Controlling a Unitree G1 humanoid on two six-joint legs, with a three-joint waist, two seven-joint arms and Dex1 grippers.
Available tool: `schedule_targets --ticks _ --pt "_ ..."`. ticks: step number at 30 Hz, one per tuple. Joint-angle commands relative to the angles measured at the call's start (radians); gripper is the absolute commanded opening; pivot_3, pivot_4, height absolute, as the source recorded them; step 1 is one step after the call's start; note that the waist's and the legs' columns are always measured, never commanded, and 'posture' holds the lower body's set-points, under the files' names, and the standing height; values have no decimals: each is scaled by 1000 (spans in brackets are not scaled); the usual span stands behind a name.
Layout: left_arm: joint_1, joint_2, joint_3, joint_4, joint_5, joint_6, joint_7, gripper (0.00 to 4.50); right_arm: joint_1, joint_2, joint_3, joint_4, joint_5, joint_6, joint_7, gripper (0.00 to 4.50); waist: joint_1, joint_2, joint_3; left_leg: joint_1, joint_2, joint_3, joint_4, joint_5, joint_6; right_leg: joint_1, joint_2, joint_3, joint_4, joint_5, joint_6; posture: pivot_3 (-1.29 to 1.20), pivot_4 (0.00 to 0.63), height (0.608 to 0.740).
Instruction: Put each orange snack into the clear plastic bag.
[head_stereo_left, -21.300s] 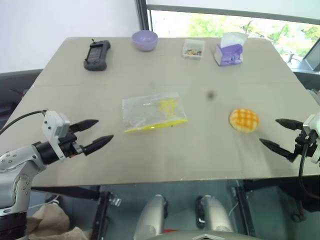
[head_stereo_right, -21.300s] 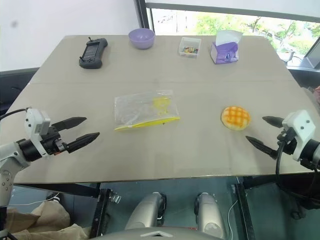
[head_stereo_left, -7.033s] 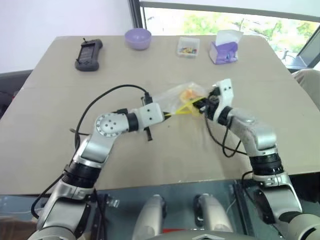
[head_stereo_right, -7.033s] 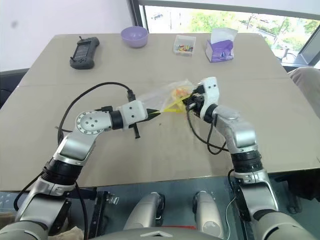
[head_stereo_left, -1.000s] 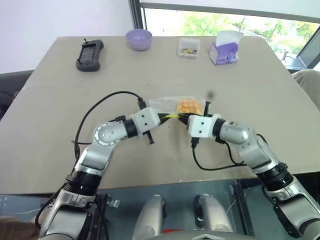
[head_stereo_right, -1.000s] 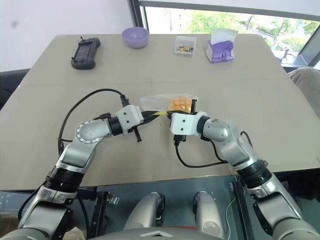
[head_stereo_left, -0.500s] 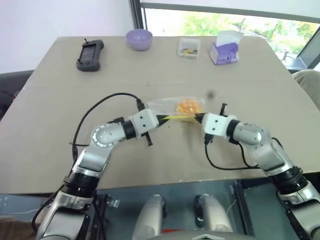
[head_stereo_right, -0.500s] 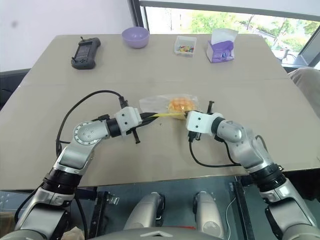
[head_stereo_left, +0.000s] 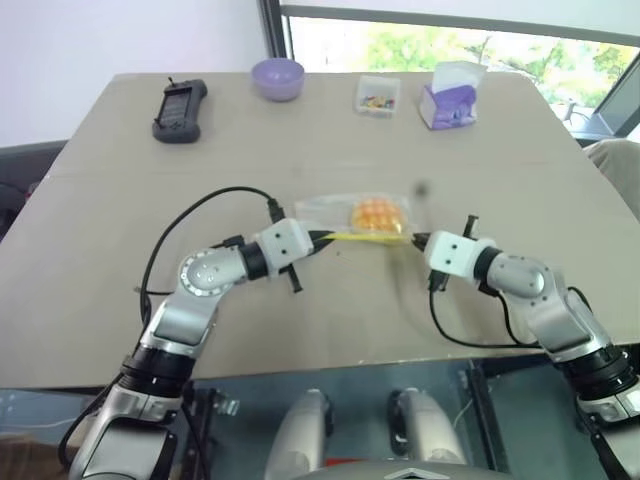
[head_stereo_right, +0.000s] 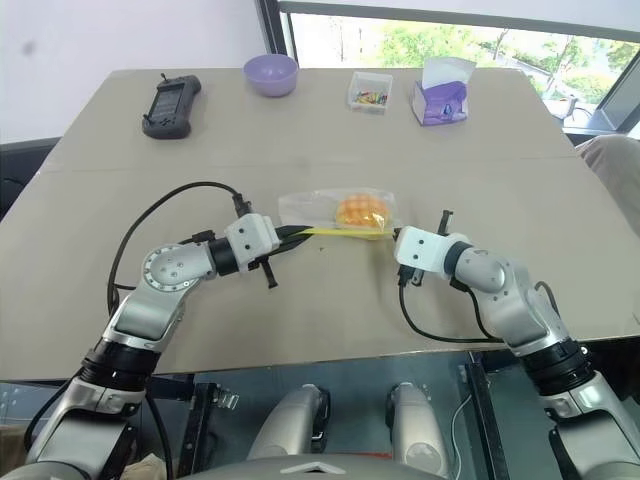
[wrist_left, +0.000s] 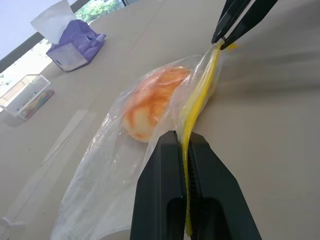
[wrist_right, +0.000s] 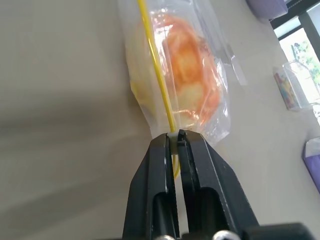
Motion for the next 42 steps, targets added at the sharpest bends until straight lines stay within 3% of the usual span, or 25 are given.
schedule_targets --ticks 1,7,12,16,21,25,29,32,36,42 --pt "-2 20 62 -34 -13 -17 15 0 10 -52 -87 -5 -2 26 -9 74 0 0 0 0 0 0 0 0 0 0 0 0 0 0 0 0 150 740" --pt "-8 19 63 -42 -15 -6 19 0 0 -80 -101 -6 17 21 3 74 1 0 0 0 0 0 0 0 0 0 0 0 0 0 0 0 150 740" --pt "-19 19 81 -58 -36 18 20 0 -50 -77 -151 -61 123 73 61 74 -1 0 0 0 0 0 0 0 0 0 0 0 0 0 0 0 150 740" --pt "-102 32 174 -80 -169 182 12 0 -173 -95 -226 -124 279 158 164 74 0 0 0 0 0 -1 0 0 0 0 0 0 0 0 0 0 150 740" --pt "-219 51 224 -37 -247 296 0 0 -317 -97 -236 -73 323 169 183 74 0 0 0 0 1 -1 0 0 0 0 0 -1 0 0 0 0 150 740" --pt "-301 43 197 79 -186 265 22 0 -401 -74 -186 31 272 114 156 74 0 0 0 0 0 0 1 0 0 1 0 -1 -1 0 0 0 150 740" --pt "-417 -7 130 273 -23 99 141 0 -468 -29 -124 194 169 -3 66 74 0 0 0 0 0 0 1 0 0 0 0 0 0 0 0 0 150 740" --pt "-452 -36 123 340 18 -3 175 0 -484 -22 -125 248 125 -57 12 74 2 0 0 -2 -1 0 1 0 0 0 0 -1 -1 0 0 0 150 740" --pt "-266 -1 67 209 -19 -23 11 0 -328 -42 -122 123 168 -4 84 74 -4 0 0 -2 -1 4 -2 -1 0 -3 -1 2 -1 0 0 0 150 740" --pt "34 45 1 88 50 -86 -33 0 -22 -36 -67 -114 197 133 150 74 -3 1 0 -3 0 10 -3 -7 3 -7 -1 7 -1 -2 3 0 150 740"
